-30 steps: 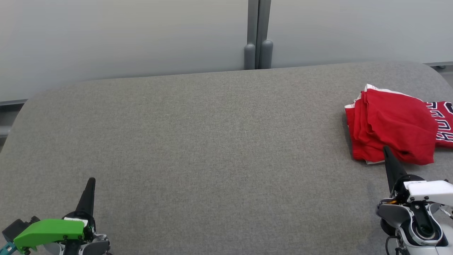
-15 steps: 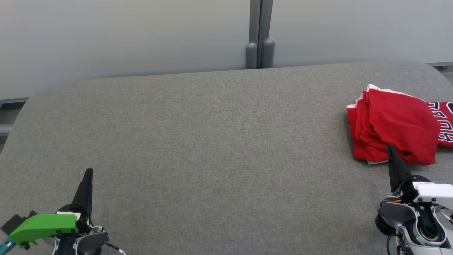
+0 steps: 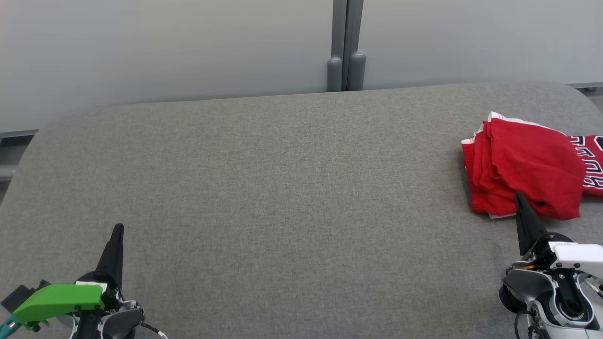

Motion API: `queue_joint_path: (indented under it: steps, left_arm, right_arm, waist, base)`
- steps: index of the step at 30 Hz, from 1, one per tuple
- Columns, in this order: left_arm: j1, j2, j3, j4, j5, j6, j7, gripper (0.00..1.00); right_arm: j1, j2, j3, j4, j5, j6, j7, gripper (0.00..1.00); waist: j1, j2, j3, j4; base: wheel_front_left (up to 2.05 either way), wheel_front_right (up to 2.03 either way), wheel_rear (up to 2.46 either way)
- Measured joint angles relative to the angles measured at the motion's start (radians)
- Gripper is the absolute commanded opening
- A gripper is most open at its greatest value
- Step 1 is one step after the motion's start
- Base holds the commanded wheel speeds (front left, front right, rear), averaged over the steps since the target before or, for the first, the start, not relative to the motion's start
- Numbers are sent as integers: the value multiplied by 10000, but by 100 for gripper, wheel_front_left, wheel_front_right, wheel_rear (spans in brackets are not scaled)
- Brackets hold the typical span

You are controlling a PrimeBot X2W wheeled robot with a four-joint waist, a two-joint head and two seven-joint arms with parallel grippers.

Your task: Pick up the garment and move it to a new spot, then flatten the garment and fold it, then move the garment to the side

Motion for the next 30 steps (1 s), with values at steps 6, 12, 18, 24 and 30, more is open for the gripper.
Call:
queue_joint_path:
  steps: [6,12,18,24,30]
  left_arm:
    - [0,0,0,0,0,0,0,0]
    - [0,-2,0,0,0,-2,0,0]
    - [0,-2,0,0,0,-2,0,0]
    - [0,-2,0,0,0,-2,0,0]
    - [0,-2,0,-2,0,-2,0,0]
  right_arm:
    - [-1,0,-4,2,0,0,0,0]
    - [-1,0,-6,2,0,2,0,0]
    - [-2,2,-6,4,0,2,0,0]
    - [-3,2,-6,4,0,2,0,0]
    - [-3,2,-8,6,0,33,0,0]
  waist:
    - [0,0,0,0]
    - [0,0,0,-1]
    - [0,0,-1,-1]
    - [0,0,-1,-1]
    - [0,0,-1,-1]
  base:
    - [0,0,0]
    - [0,0,0]
    - [0,0,0]
    - [0,0,0]
    - [0,0,0]
